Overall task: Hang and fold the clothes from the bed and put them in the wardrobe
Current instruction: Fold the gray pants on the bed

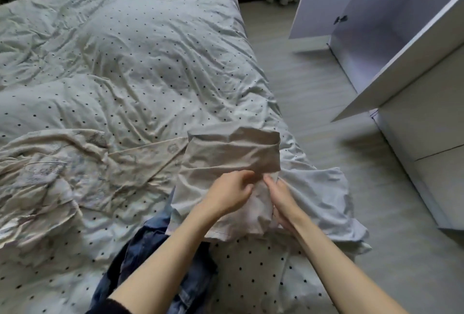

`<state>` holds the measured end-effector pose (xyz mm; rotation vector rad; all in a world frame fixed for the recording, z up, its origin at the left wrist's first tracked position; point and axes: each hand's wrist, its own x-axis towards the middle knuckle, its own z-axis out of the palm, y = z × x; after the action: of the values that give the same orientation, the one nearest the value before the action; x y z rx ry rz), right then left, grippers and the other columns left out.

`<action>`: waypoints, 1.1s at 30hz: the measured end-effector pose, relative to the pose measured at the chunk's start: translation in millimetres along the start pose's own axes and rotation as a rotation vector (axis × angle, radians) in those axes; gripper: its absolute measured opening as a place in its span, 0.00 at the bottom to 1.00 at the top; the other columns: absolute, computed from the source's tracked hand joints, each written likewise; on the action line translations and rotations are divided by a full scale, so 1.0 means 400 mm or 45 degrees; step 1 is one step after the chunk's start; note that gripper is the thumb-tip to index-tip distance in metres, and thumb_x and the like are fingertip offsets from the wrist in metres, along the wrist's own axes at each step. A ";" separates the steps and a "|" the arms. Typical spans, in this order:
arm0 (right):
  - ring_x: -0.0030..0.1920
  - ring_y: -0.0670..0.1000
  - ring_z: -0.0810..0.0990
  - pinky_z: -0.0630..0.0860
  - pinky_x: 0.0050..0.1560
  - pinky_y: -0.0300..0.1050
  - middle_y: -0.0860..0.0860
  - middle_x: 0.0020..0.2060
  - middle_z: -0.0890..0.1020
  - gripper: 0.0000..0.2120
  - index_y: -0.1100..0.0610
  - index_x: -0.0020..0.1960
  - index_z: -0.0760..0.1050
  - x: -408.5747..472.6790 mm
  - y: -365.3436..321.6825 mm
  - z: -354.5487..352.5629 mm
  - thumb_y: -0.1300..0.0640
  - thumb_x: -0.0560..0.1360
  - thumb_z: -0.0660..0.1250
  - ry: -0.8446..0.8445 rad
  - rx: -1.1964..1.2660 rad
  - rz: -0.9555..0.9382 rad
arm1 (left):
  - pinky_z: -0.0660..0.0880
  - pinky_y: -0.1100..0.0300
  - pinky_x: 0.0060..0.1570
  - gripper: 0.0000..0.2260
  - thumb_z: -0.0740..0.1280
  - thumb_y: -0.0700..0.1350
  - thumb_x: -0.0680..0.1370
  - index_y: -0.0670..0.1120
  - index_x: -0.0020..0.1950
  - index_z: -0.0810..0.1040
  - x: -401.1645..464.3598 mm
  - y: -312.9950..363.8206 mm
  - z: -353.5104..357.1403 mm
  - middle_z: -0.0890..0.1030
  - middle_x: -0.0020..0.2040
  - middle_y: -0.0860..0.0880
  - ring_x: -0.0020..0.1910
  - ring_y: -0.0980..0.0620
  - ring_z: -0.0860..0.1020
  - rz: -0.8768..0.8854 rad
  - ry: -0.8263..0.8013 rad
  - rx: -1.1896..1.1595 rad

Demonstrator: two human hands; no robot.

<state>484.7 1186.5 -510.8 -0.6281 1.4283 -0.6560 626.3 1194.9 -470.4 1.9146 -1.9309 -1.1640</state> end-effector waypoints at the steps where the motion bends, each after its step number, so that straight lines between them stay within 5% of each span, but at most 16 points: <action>1: 0.65 0.56 0.73 0.69 0.67 0.53 0.59 0.66 0.73 0.19 0.62 0.70 0.65 0.004 0.017 -0.021 0.56 0.81 0.57 0.031 -0.115 -0.028 | 0.66 0.51 0.66 0.18 0.63 0.44 0.77 0.49 0.68 0.73 -0.006 -0.028 0.009 0.75 0.67 0.50 0.67 0.51 0.71 -0.018 0.056 0.080; 4: 0.75 0.51 0.56 0.55 0.74 0.49 0.52 0.76 0.55 0.31 0.55 0.77 0.48 0.009 0.064 -0.051 0.52 0.80 0.59 0.004 -0.442 -0.049 | 0.61 0.53 0.69 0.20 0.64 0.42 0.78 0.44 0.70 0.70 -0.032 -0.118 0.000 0.71 0.69 0.45 0.70 0.48 0.66 -0.208 0.259 0.080; 7: 0.76 0.49 0.48 0.48 0.73 0.48 0.48 0.77 0.46 0.33 0.49 0.77 0.47 0.017 0.103 -0.030 0.46 0.79 0.60 -0.114 -0.751 -0.146 | 0.64 0.55 0.66 0.23 0.67 0.43 0.77 0.40 0.70 0.67 -0.046 -0.178 -0.028 0.71 0.68 0.42 0.67 0.45 0.68 -0.454 0.356 -0.146; 12: 0.77 0.54 0.45 0.50 0.75 0.54 0.52 0.77 0.48 0.35 0.46 0.77 0.49 0.038 0.148 0.045 0.37 0.76 0.58 -0.404 -1.084 -0.178 | 0.75 0.51 0.57 0.21 0.73 0.49 0.72 0.44 0.61 0.73 -0.020 -0.207 -0.018 0.79 0.56 0.46 0.55 0.49 0.78 -0.677 0.200 -0.611; 16: 0.76 0.55 0.48 0.52 0.74 0.53 0.52 0.77 0.51 0.34 0.48 0.77 0.50 0.053 0.157 0.053 0.38 0.77 0.58 -0.391 -1.144 -0.203 | 0.77 0.54 0.48 0.13 0.71 0.38 0.69 0.43 0.53 0.77 0.006 -0.206 -0.010 0.82 0.49 0.45 0.49 0.47 0.80 -0.701 0.269 -0.571; 22: 0.74 0.50 0.58 0.58 0.73 0.51 0.50 0.76 0.57 0.29 0.49 0.76 0.55 0.039 0.106 0.116 0.48 0.79 0.61 -0.488 -0.830 -0.273 | 0.77 0.48 0.52 0.13 0.70 0.39 0.65 0.49 0.48 0.78 -0.031 -0.145 -0.128 0.83 0.46 0.46 0.49 0.45 0.80 -0.540 0.346 -0.461; 27: 0.67 0.41 0.64 0.61 0.63 0.29 0.49 0.72 0.66 0.23 0.56 0.74 0.61 0.021 0.048 0.127 0.59 0.80 0.60 -0.534 -0.314 -0.119 | 0.77 0.49 0.51 0.19 0.68 0.42 0.62 0.47 0.53 0.79 -0.029 -0.050 -0.228 0.83 0.47 0.44 0.48 0.46 0.80 -0.431 0.301 -0.282; 33: 0.63 0.51 0.74 0.68 0.62 0.48 0.50 0.65 0.75 0.14 0.52 0.65 0.72 -0.007 0.045 -0.117 0.56 0.81 0.56 -0.227 0.101 0.153 | 0.74 0.57 0.44 0.15 0.67 0.41 0.69 0.53 0.54 0.76 0.024 0.090 -0.051 0.79 0.40 0.52 0.45 0.49 0.79 -0.322 0.132 -0.184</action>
<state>438.5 1200.5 -524.3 -0.5214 1.2578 -0.5453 609.9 1173.1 -437.9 2.1384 -1.5421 -1.2035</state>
